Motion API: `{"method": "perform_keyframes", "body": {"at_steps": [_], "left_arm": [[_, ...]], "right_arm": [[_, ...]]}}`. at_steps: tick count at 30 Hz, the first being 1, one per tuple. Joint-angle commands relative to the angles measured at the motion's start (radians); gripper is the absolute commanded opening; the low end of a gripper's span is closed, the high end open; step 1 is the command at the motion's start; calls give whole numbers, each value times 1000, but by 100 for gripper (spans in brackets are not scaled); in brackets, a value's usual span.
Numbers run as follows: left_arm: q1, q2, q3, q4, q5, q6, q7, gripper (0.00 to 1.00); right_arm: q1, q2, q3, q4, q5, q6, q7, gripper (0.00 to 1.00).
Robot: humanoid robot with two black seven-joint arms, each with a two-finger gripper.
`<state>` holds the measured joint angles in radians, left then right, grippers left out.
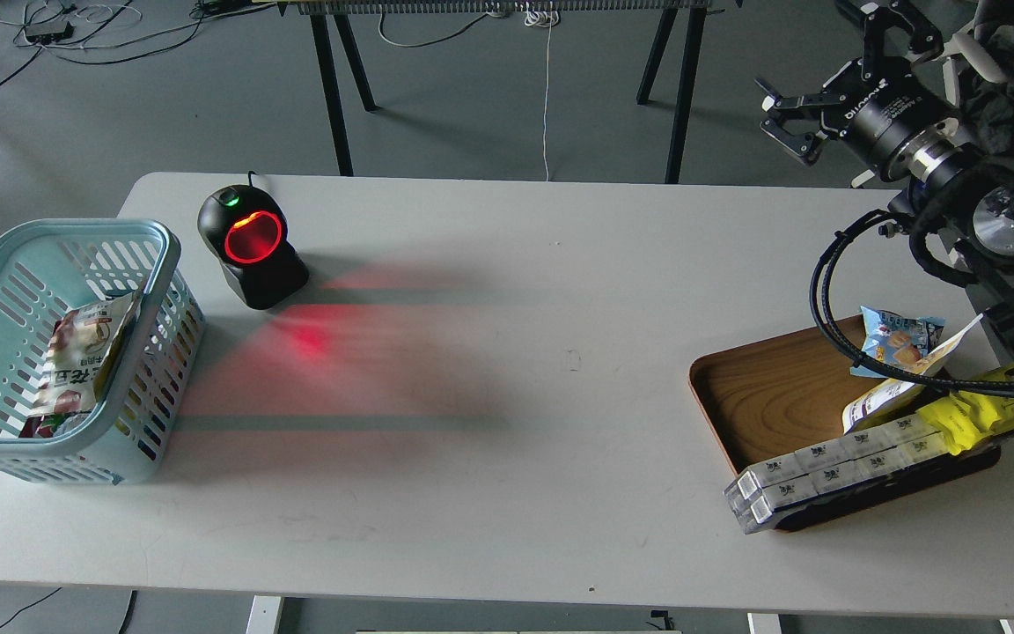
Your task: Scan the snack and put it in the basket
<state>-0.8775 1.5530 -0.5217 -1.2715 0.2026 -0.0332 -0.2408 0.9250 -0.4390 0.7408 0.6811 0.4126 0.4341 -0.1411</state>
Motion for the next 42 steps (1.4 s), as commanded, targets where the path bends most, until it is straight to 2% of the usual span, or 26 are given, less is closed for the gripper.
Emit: {"method": "perform_keyframes", "body": {"at_steps": [1, 9, 14, 20, 25, 32, 39, 42], "left_arm": [[-8, -4, 0, 11, -44, -1, 0, 99], [-17, -45, 0, 17, -106, -5, 0, 99], [-20, -119, -1, 17, -120, -16, -2, 99], [-20, -246, -53, 27, -179, -70, -3, 99], [-20, -381, -93, 46, -235, -70, -2, 99], [-18, -646, -139, 208, -266, -111, -2, 99], [-15, -841, -201, 360, -276, -140, 0, 99], [-9, -883, -225, 414, -322, -168, 5, 99]], "right_arm": [[0, 5, 0, 0, 0, 0, 0, 99], [6, 6, -1, 0, -2, 0, 0, 99], [17, 5, 0, 0, -2, -2, 0, 99], [28, -7, 0, 0, -2, -8, 0, 99], [34, -7, 5, 2, 0, -11, 2, 99], [29, -11, 51, 15, 0, -8, 2, 99], [23, -3, 55, -5, -2, -6, 3, 99], [21, 9, 61, -38, -2, -5, 3, 99]]}}
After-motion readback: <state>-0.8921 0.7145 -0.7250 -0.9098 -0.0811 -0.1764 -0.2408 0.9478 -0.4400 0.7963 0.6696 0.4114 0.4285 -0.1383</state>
